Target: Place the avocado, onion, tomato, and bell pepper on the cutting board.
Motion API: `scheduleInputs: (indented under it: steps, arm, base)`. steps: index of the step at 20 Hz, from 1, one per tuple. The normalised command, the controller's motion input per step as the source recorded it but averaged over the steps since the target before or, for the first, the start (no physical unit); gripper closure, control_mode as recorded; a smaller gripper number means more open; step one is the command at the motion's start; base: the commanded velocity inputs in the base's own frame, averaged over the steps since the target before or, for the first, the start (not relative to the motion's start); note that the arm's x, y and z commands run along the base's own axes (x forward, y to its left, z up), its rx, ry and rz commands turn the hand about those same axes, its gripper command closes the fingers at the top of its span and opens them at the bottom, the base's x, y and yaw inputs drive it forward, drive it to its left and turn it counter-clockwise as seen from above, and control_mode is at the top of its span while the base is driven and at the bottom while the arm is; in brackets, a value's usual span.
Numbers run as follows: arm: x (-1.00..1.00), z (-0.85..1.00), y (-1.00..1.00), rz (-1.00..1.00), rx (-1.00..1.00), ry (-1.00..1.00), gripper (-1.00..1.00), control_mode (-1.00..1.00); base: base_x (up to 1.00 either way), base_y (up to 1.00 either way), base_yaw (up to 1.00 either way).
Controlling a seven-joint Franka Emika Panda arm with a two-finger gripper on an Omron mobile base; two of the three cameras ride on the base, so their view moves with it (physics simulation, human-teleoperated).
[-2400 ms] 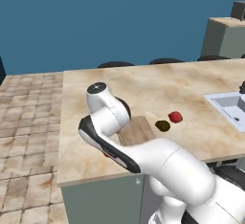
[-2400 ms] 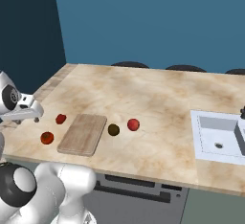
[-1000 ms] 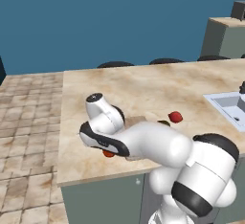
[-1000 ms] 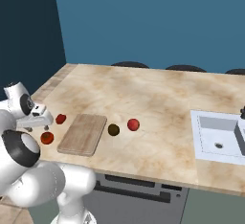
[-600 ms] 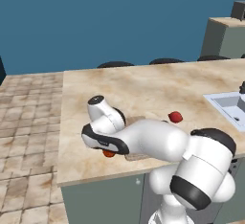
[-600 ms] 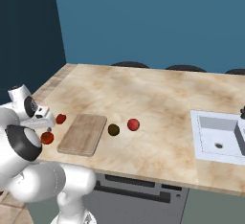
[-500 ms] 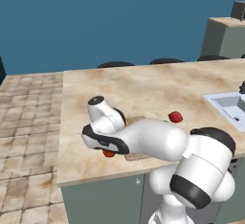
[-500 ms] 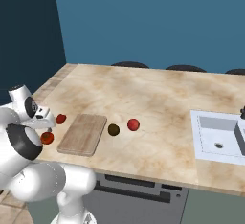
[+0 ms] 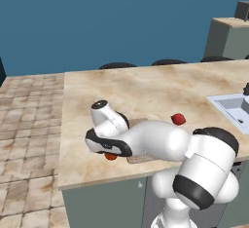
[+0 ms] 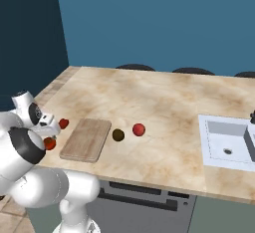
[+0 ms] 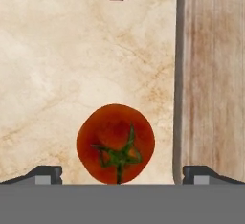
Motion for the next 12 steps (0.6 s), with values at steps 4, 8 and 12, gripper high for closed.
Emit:
scheduleInputs:
  steps: [4,8,12]
  arm:
    - [0.00,-0.09,-0.15,-0.02,0.00,0.00,-1.00,-1.00]
    - [0.00,-0.11,-0.06,-0.02,0.00,0.00,-1.00,-1.00]
    - [0.00,-0.16,0.01,0.00,0.00,0.00,-1.00,-1.00]
  base:
    - [0.00,0.00,0.00]
    - [0.00,0.00,0.00]
    - [0.00,0.00,0.00]
